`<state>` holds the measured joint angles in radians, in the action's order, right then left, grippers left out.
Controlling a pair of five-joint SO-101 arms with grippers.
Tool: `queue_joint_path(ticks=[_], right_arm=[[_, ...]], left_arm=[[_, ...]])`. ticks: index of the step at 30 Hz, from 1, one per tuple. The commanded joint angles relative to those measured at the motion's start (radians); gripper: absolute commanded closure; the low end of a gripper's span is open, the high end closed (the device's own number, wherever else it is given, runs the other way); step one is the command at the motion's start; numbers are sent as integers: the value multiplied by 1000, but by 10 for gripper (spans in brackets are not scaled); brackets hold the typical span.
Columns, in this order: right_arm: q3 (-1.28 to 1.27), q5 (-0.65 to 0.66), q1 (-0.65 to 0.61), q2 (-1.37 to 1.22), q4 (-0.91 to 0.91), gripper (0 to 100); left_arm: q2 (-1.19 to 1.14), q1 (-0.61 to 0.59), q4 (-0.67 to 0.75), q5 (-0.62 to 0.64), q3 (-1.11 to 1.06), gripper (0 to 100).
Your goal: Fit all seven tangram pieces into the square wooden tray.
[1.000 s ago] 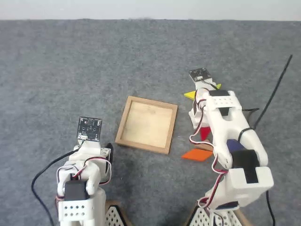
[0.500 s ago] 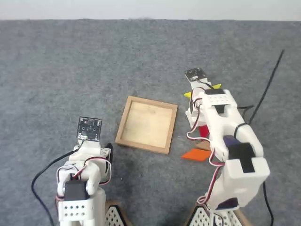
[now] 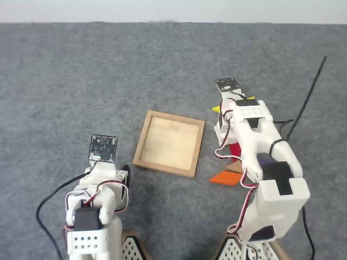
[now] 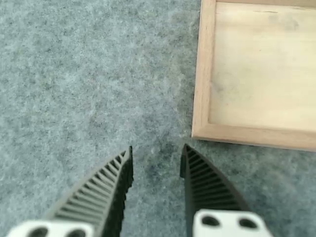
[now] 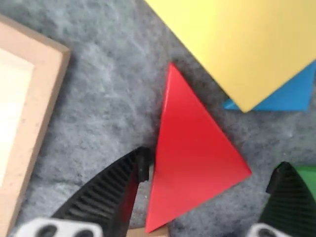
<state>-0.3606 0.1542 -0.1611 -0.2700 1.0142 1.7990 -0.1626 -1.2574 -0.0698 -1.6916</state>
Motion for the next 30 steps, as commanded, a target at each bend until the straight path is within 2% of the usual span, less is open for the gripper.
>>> queue_joint_path(ticks=[1, 5, 17, 22, 30], right_arm=[[11, -18, 12, 4, 19, 627], [11, -18, 13, 2, 18, 706], [9, -29, 10, 22, 25, 696], [5, -69, 5, 147, 76, 696], [-95, -78, -88, 357, 117, 695]], left_arm=[[28, 0, -9, -6, 8, 847], [28, 0, -9, -6, 8, 847], [28, 0, -9, -6, 8, 847], [28, 0, -9, -6, 8, 847], [28, 0, -9, -6, 8, 847]])
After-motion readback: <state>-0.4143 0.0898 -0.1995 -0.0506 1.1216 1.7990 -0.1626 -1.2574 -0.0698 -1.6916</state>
